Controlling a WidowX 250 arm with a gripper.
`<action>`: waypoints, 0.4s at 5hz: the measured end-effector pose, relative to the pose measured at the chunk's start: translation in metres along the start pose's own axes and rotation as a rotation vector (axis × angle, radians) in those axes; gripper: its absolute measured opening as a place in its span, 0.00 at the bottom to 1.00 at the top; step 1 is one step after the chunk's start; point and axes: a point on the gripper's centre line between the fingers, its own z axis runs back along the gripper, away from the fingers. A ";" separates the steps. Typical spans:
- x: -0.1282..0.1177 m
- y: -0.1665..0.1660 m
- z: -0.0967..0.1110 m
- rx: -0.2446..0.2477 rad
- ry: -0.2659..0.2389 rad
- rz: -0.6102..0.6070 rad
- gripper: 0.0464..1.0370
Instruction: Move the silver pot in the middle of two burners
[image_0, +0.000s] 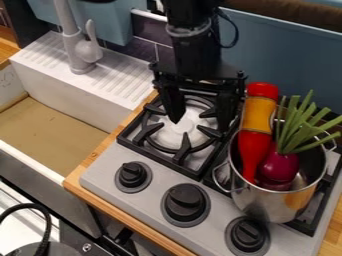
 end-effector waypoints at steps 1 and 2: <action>-0.002 -0.004 -0.007 0.006 -0.015 -0.002 0.96; -0.005 -0.005 -0.011 -0.003 -0.014 -0.001 0.96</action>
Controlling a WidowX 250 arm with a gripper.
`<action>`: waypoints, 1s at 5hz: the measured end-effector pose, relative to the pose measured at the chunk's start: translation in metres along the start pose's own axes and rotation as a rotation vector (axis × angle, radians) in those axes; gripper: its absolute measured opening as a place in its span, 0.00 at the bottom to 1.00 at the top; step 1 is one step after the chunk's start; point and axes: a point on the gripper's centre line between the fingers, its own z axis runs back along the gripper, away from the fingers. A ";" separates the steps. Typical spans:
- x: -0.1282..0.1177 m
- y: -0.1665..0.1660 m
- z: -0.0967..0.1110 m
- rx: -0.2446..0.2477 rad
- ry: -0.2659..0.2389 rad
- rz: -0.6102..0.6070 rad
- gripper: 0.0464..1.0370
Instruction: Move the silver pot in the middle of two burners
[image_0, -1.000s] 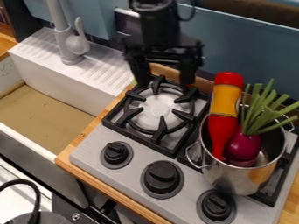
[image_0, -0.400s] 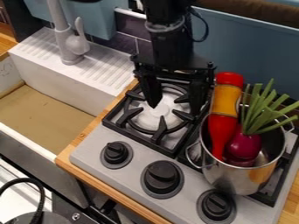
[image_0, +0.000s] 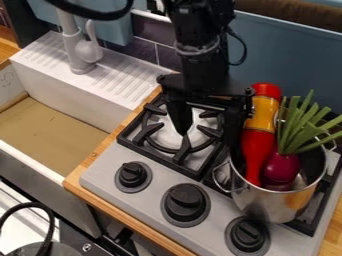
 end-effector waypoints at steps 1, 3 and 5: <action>-0.005 0.001 0.000 -0.025 0.012 -0.002 0.96; -0.007 0.001 -0.003 -0.025 -0.002 0.014 0.96; -0.005 -0.003 -0.008 -0.003 -0.051 0.027 0.96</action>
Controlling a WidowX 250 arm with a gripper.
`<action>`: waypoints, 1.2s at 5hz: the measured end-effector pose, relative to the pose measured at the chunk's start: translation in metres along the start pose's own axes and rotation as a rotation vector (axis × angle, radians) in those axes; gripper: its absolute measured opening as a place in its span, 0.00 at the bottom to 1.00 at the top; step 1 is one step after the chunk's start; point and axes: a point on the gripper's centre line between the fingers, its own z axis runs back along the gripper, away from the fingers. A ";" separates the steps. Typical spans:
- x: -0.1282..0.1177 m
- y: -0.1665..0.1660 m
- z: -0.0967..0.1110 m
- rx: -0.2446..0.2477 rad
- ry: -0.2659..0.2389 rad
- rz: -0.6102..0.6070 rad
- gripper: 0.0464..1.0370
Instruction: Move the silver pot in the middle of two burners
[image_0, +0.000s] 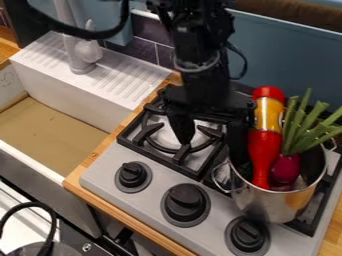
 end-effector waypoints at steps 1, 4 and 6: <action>-0.001 -0.002 -0.005 0.021 -0.023 -0.003 0.96; -0.002 -0.005 -0.006 0.008 -0.021 -0.034 0.35; 0.000 -0.004 -0.006 0.016 -0.033 -0.051 0.02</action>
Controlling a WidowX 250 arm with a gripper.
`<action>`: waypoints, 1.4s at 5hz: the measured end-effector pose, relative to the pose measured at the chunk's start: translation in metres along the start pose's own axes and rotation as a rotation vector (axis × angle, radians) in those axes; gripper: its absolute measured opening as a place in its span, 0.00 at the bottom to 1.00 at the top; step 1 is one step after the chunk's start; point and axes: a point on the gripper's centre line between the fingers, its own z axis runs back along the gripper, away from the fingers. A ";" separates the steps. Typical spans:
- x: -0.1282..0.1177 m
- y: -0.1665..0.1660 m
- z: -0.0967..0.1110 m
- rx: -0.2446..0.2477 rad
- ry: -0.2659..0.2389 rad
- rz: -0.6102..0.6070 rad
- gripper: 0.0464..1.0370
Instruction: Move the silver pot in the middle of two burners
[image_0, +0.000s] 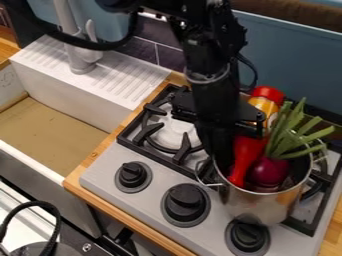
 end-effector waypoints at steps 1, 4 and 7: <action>0.003 0.000 -0.001 0.004 0.003 0.005 0.01; 0.015 0.012 0.003 -0.013 0.021 0.040 0.01; 0.040 0.038 0.001 -0.010 0.015 0.089 0.01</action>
